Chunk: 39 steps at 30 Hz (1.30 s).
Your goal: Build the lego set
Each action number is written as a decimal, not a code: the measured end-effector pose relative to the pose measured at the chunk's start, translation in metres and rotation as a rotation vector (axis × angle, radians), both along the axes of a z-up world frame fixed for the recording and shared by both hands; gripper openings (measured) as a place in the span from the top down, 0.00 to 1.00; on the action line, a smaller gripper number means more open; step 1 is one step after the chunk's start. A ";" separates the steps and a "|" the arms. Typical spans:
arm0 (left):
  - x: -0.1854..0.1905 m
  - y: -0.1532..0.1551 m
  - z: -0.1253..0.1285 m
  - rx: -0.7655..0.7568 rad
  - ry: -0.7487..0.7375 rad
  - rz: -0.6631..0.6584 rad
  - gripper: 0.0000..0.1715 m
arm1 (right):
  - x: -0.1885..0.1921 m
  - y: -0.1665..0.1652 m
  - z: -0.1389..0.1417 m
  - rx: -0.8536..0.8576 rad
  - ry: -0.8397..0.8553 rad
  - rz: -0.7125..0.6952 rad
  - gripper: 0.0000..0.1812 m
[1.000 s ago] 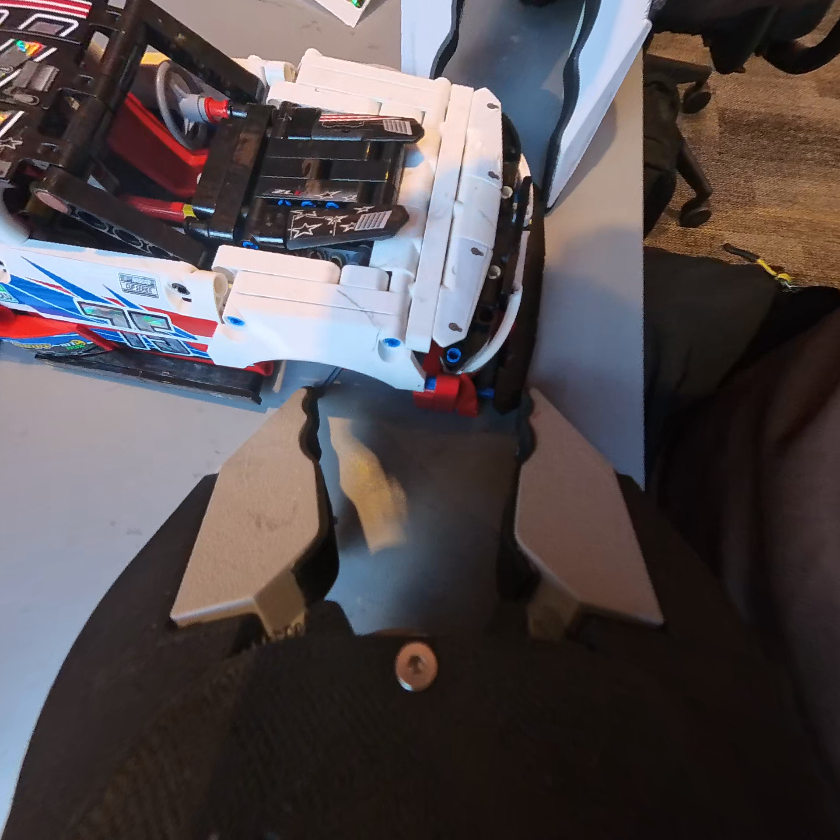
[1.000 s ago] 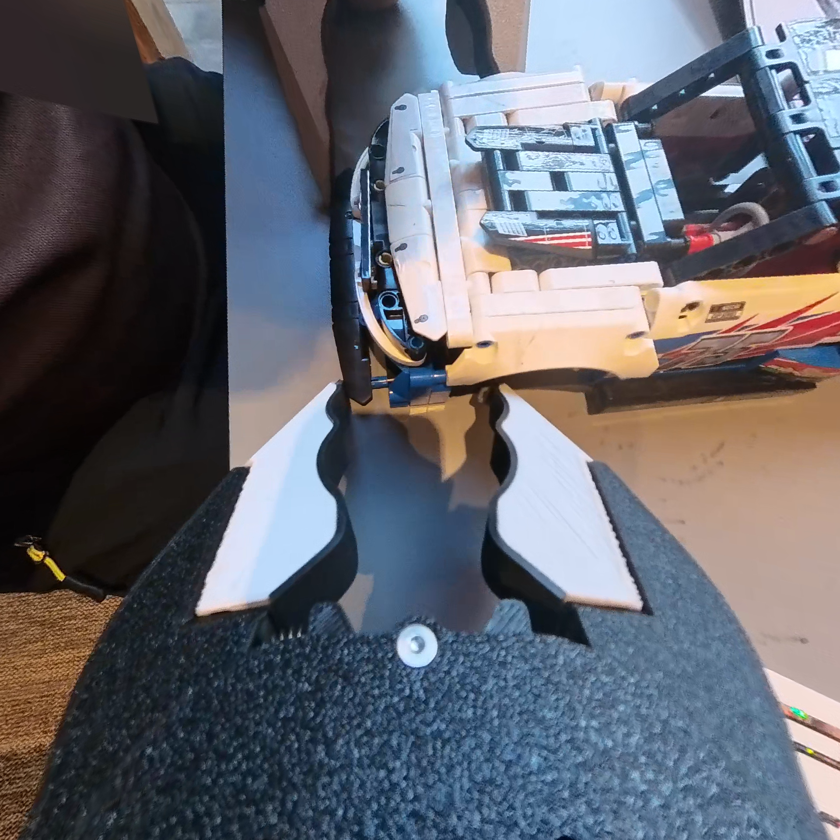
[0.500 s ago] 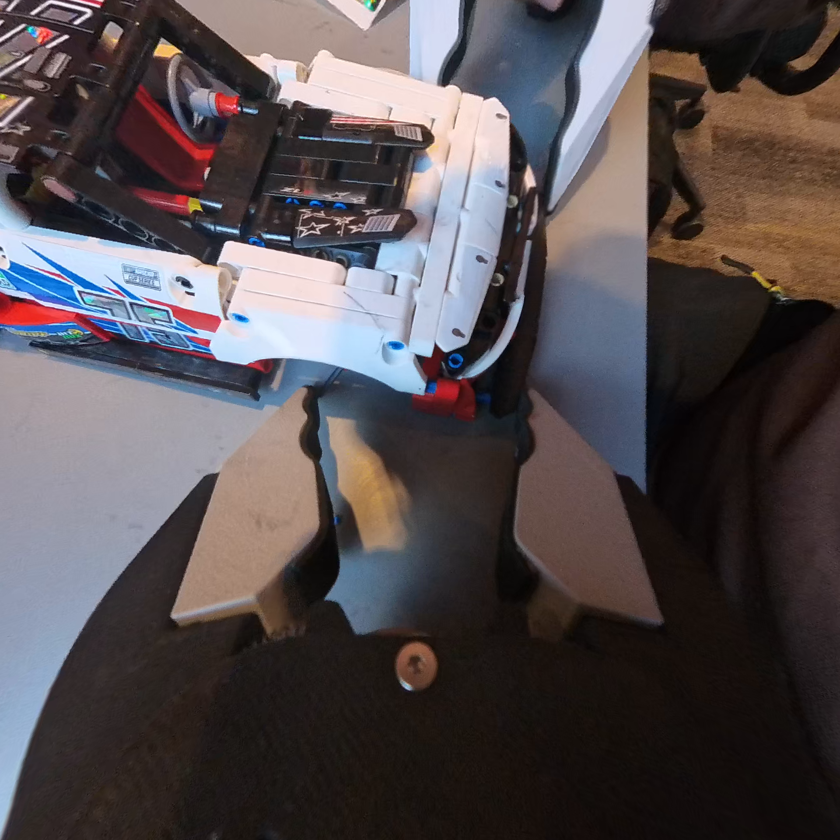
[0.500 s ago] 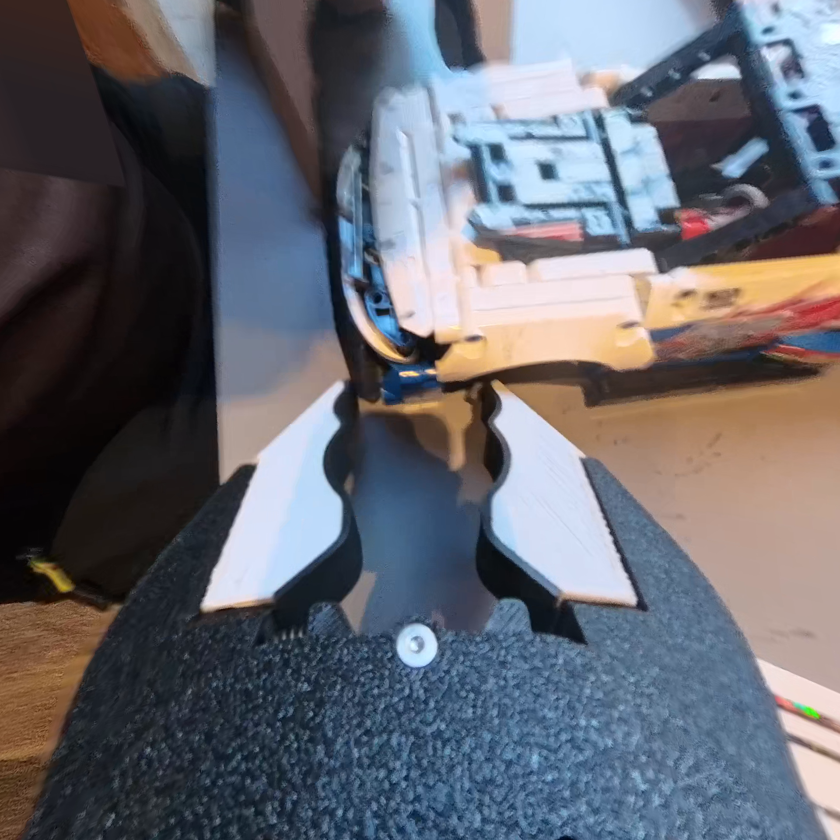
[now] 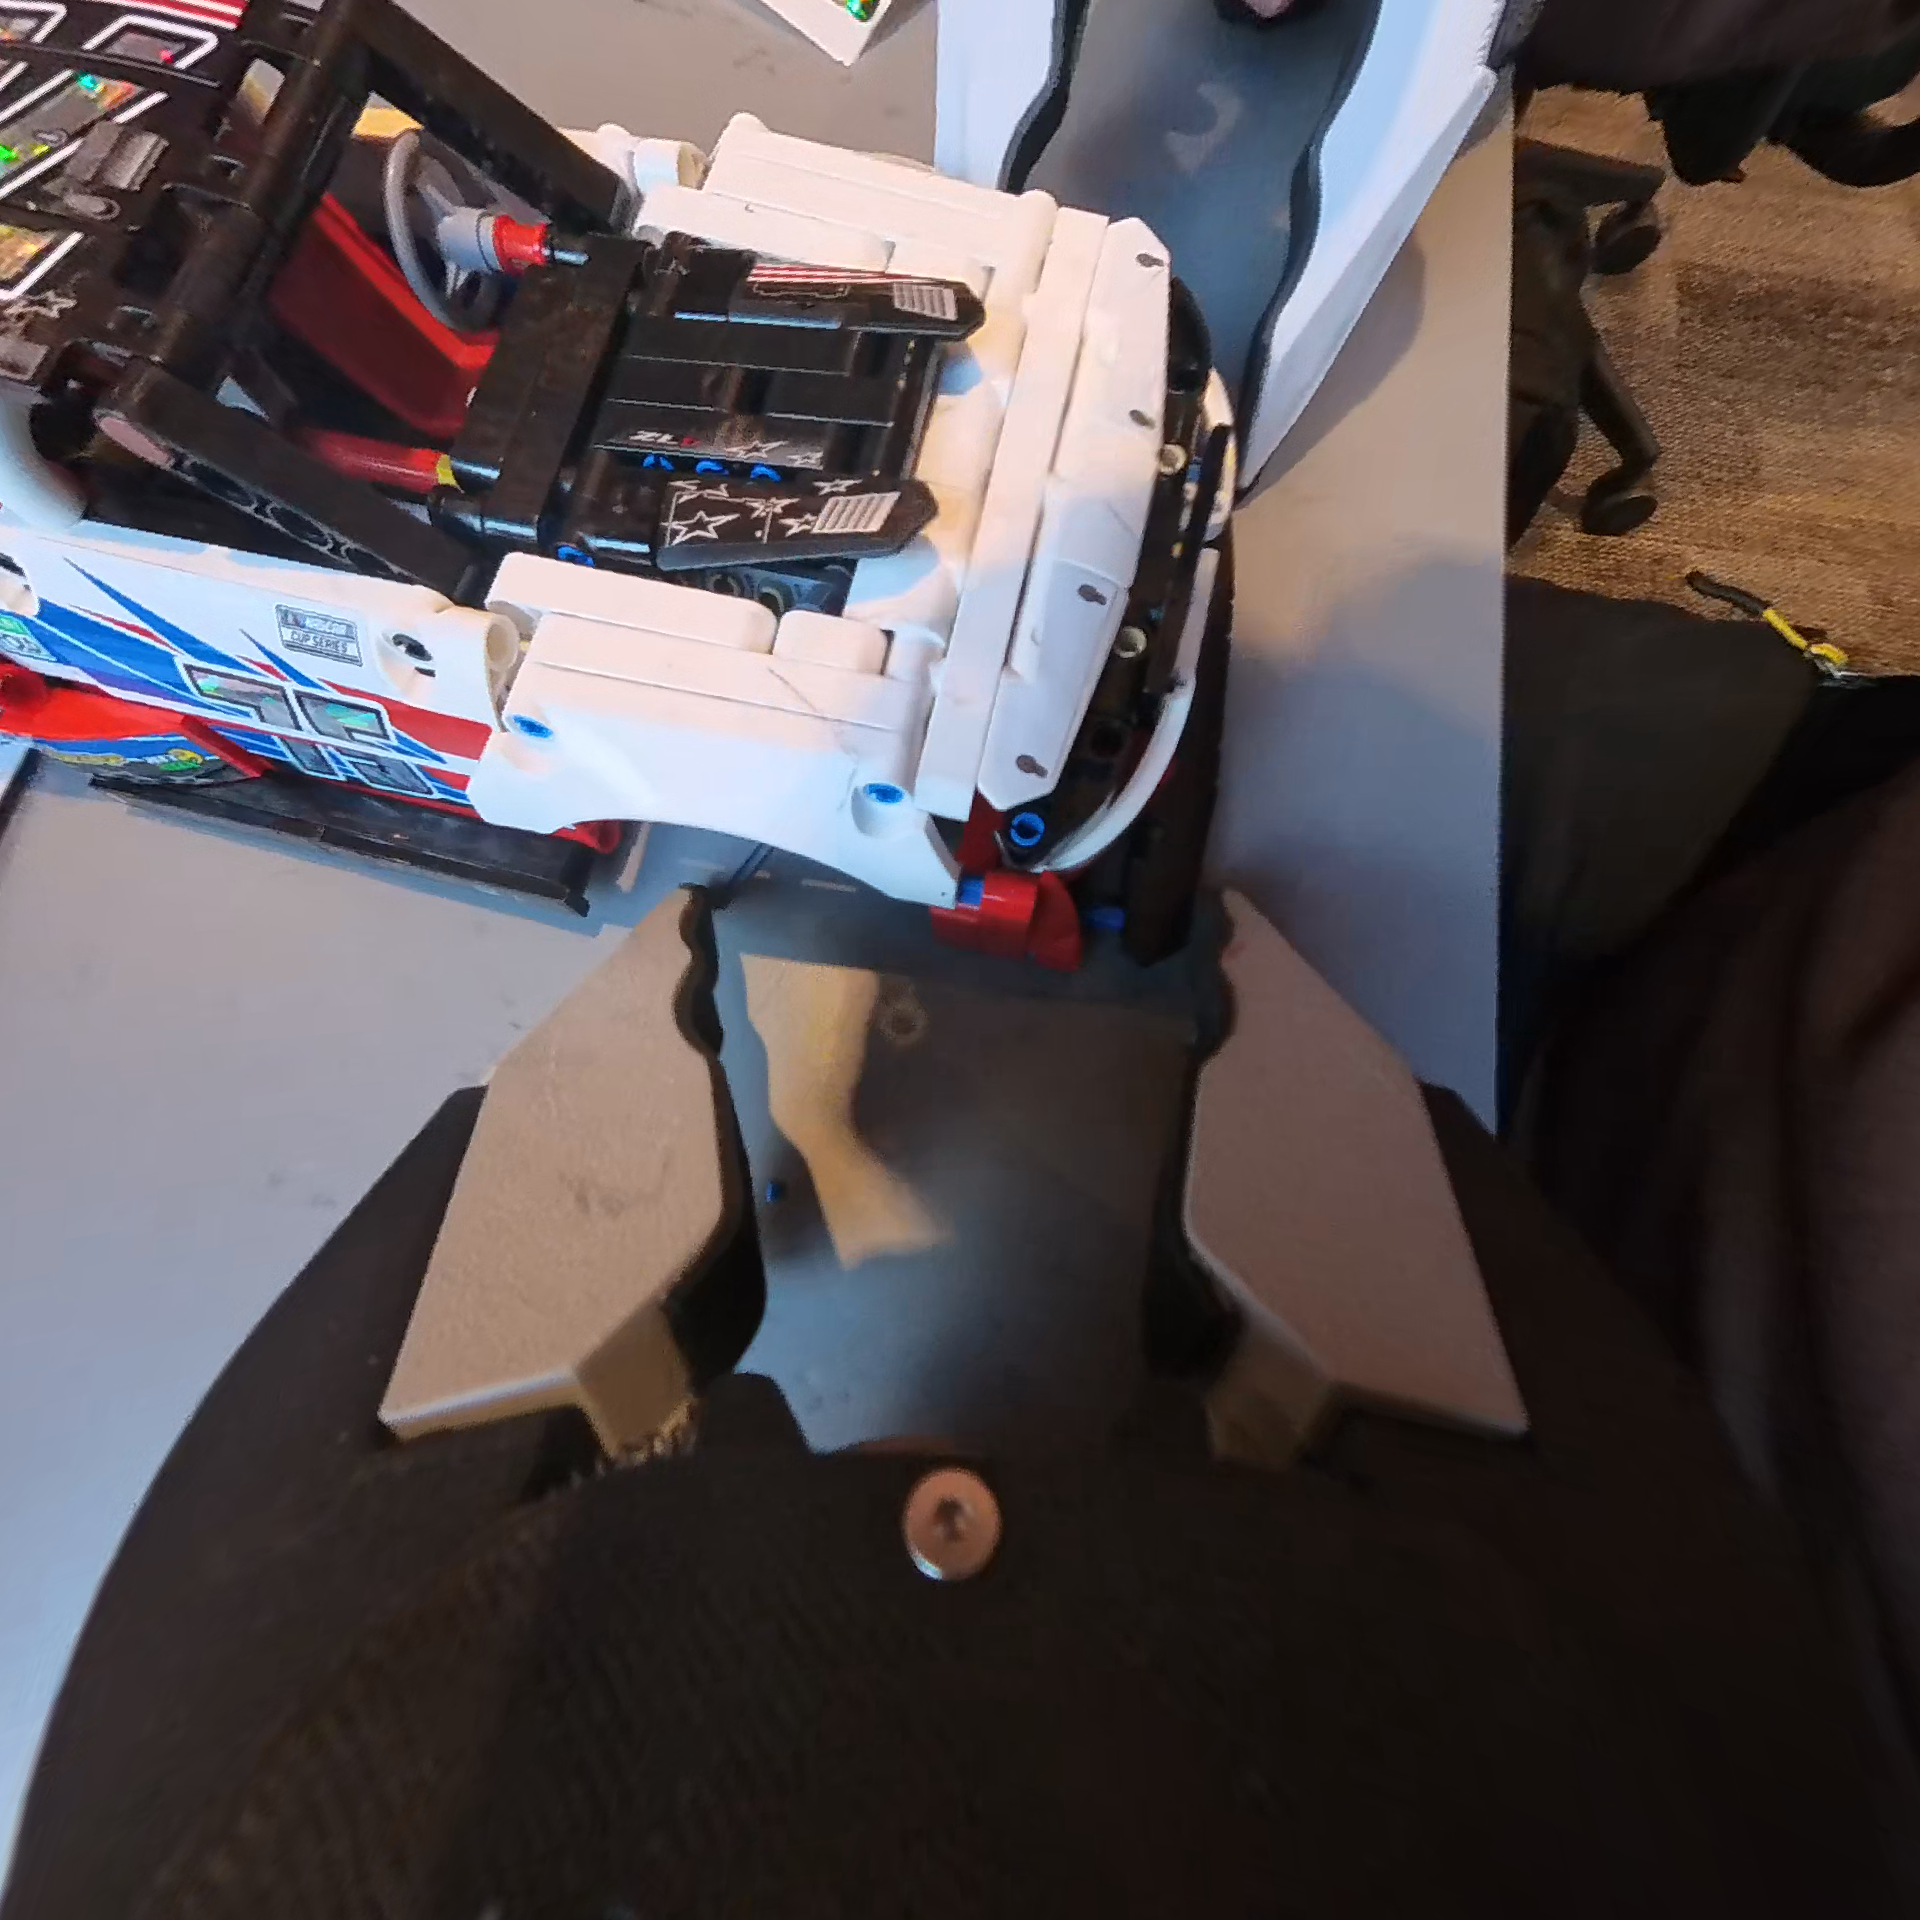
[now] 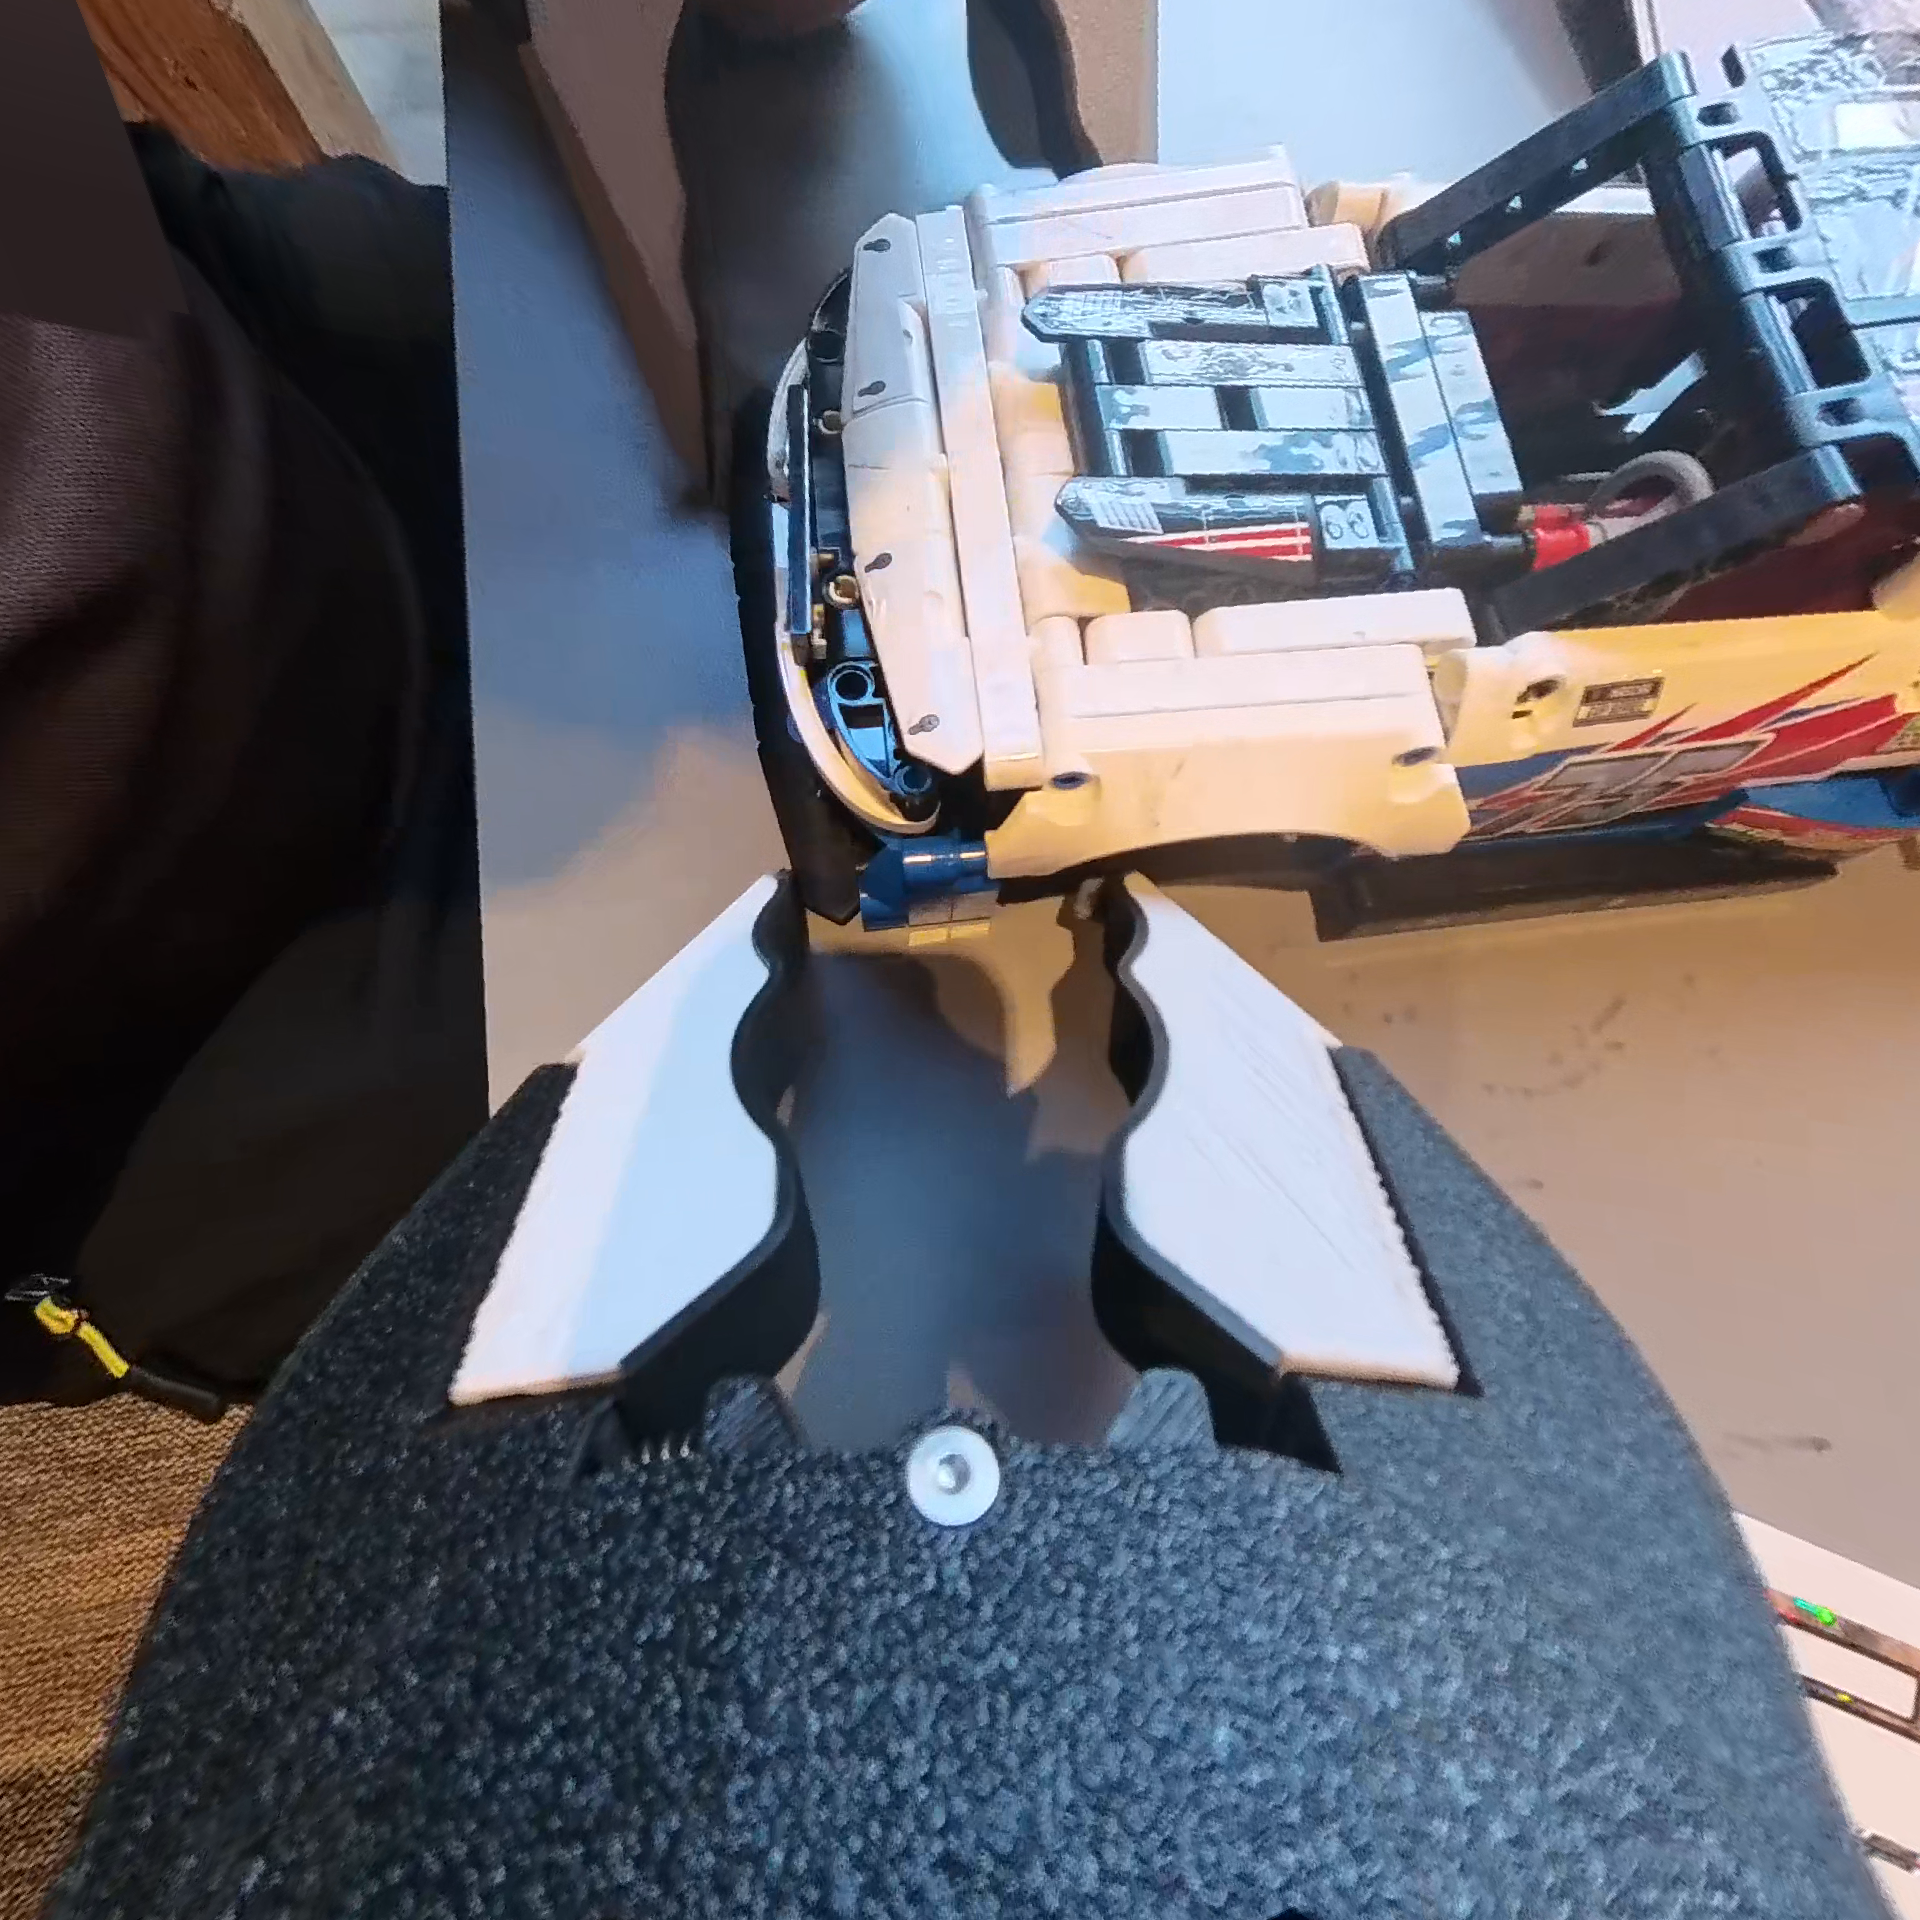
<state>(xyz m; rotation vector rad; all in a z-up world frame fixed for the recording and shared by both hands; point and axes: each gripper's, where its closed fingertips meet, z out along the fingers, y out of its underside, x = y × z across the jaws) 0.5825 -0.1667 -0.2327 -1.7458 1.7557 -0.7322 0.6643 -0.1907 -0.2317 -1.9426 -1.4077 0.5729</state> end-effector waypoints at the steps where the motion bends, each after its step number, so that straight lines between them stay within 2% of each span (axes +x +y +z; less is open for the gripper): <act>1: 0.000 -0.001 0.000 0.009 -0.001 -0.005 0.46 | 0.000 0.000 0.000 0.003 -0.001 0.000 0.69; 5: -0.001 -0.002 0.000 0.002 0.000 -0.019 0.46 | 0.000 0.000 0.000 -0.010 0.003 0.003 0.68; 11: -0.006 -0.001 0.000 -0.003 -0.001 -0.084 0.51 | -0.002 -0.002 -0.001 -0.015 0.004 0.016 0.68; 25: -0.006 0.003 0.000 -0.012 0.001 -0.110 0.53 | -0.003 -0.001 -0.001 -0.004 0.001 0.021 0.69; 31: -0.008 0.000 0.002 0.020 -0.011 -0.086 0.55 | -0.001 0.003 0.003 0.057 -0.005 -0.008 0.63; 34: -0.012 -0.003 0.008 0.020 -0.052 -0.090 0.55 | -0.001 0.003 0.004 0.091 -0.014 -0.026 0.63; 39: -0.034 -0.001 0.009 -0.014 -0.055 -0.129 0.55 | 0.004 0.003 0.005 0.053 -0.009 -0.108 0.60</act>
